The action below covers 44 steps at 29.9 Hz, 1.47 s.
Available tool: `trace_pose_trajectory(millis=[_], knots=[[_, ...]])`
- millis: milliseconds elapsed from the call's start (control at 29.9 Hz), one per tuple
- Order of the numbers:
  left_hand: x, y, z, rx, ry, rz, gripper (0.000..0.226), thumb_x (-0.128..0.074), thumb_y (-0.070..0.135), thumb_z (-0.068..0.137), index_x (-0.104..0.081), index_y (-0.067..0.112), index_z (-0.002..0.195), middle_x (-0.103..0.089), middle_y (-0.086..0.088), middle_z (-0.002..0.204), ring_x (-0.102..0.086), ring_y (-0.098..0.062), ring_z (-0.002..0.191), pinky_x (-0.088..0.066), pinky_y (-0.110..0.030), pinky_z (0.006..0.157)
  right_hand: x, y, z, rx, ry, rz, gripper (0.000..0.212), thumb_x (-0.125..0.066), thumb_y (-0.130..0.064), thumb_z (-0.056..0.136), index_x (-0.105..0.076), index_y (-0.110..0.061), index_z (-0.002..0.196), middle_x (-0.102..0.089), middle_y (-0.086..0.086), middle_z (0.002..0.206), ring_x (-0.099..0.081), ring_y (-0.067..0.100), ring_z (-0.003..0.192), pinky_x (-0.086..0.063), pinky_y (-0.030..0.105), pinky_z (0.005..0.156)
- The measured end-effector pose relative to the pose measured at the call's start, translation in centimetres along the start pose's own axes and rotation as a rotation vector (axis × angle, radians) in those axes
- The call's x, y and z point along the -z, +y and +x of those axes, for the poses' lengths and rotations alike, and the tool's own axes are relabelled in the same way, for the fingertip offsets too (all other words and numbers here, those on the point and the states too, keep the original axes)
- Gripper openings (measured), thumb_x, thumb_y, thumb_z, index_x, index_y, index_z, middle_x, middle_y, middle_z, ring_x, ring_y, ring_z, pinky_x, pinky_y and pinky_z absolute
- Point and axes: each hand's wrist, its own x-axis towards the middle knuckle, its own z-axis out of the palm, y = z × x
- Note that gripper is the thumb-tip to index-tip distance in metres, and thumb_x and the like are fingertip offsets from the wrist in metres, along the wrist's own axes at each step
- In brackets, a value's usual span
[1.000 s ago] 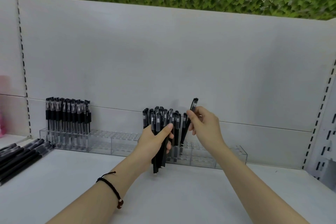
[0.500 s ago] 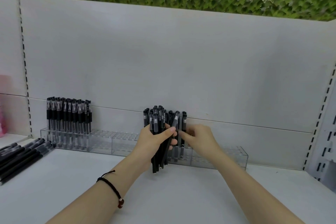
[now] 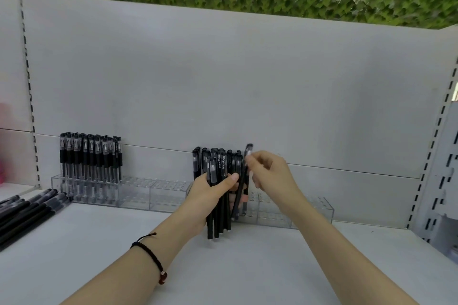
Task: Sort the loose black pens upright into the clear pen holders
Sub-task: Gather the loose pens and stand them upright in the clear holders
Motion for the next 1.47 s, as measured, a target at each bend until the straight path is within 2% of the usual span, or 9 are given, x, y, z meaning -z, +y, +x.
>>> trace_pose_trajectory(millis=[134,301,669,803,904,1071,1205,1305,1472], knots=[[-0.2,-0.3,0.2,0.018,0.047,0.038,0.03,-0.065,0.032,0.089,-0.061,0.006,0.102,-0.071,-0.011,0.088,-0.069,-0.027,0.069,-0.06,-0.04,0.069,0.7,-0.3,0.5,0.063,0.282,0.02,0.021,-0.051,-0.026,0.099,-0.062,-0.019,0.083,-0.056,-0.007,0.065,-0.046,0.009,0.058,-0.038,0.025,0.059],[0.2,-0.5,0.4,-0.039,0.112,0.15,0.033,-0.066,0.033,0.088,-0.059,0.006,0.104,-0.068,-0.005,0.071,-0.061,-0.019,0.054,-0.053,-0.03,0.052,0.9,0.2,0.4,0.173,0.382,-0.092,0.014,-0.048,-0.024,0.1,-0.057,-0.019,0.09,-0.055,-0.007,0.073,-0.046,0.011,0.063,-0.038,0.029,0.063],[0.4,-0.4,0.7,-0.023,0.098,0.059,0.034,-0.06,0.041,0.091,-0.058,0.007,0.094,-0.056,0.0,0.066,-0.046,-0.015,0.048,-0.042,-0.028,0.046,0.1,2.0,-0.1,0.059,-0.009,-0.495,0.015,-0.057,-0.034,0.093,-0.063,-0.022,0.088,-0.062,-0.01,0.081,-0.058,0.013,0.078,-0.051,0.037,0.078],[0.4,-0.5,0.4,0.006,0.048,0.011,0.023,-0.068,0.026,0.088,-0.06,0.006,0.096,-0.064,-0.002,0.071,-0.057,-0.013,0.06,-0.052,-0.027,0.058,0.4,1.3,-0.5,-0.027,0.065,-0.568,0.026,-0.057,-0.051,0.086,-0.065,-0.027,0.08,-0.065,-0.012,0.078,-0.06,0.007,0.077,-0.05,0.031,0.071],[0.2,-0.4,0.0,0.037,-0.002,-0.047,0.014,-0.068,0.014,0.087,-0.065,0.005,0.097,-0.071,-0.006,0.079,-0.064,-0.014,0.064,-0.058,-0.029,0.064,0.8,0.7,-0.5,0.037,0.157,-0.371,0.03,-0.058,-0.047,0.087,-0.062,-0.023,0.069,-0.062,-0.009,0.069,-0.055,0.007,0.066,-0.045,0.029,0.066],[-0.5,-0.2,-0.3,0.049,-0.077,0.008,0.029,-0.071,0.009,0.085,-0.06,0.004,0.111,-0.075,-0.012,0.086,-0.068,-0.018,0.068,-0.058,-0.031,0.066,0.8,-0.4,-0.7,0.008,-0.171,-0.163,0.02,-0.07,-0.035,0.085,-0.072,-0.018,0.076,-0.063,-0.008,0.069,-0.051,-0.001,0.056,-0.042,0.012,0.056],[-0.5,-0.1,-0.5,0.041,-0.131,0.01,0.032,-0.07,0.005,0.085,-0.058,0.006,0.114,-0.075,-0.013,0.091,-0.071,-0.022,0.075,-0.058,-0.032,0.07,1.1,-0.6,-0.8,-0.087,-0.234,-0.019,0.015,-0.07,-0.019,0.087,-0.073,-0.004,0.085,-0.06,-0.002,0.065,-0.05,-0.001,0.048,-0.04,0.01,0.049],[-0.5,-0.1,-0.6,0.05,-0.144,-0.032,0.034,-0.067,0.008,0.087,-0.054,0.001,0.117,-0.073,-0.02,0.099,-0.072,-0.031,0.086,-0.059,-0.035,0.072,1.2,-0.8,-0.7,-0.096,-0.151,0.073,0.014,-0.063,-0.019,0.093,-0.067,-0.005,0.088,-0.056,0.0,0.064,-0.041,0.002,0.042,-0.033,0.012,0.042],[-0.4,-0.5,-0.4,0.094,-0.059,0.022,0.029,-0.065,0.026,0.091,-0.058,0.004,0.108,-0.074,-0.017,0.094,-0.071,-0.031,0.077,-0.059,-0.038,0.066,2.2,-0.1,0.6,-0.005,0.313,0.073,0.014,-0.051,-0.029,0.099,-0.052,-0.017,0.09,-0.057,-0.001,0.075,-0.047,0.013,0.055,-0.039,0.022,0.051]])
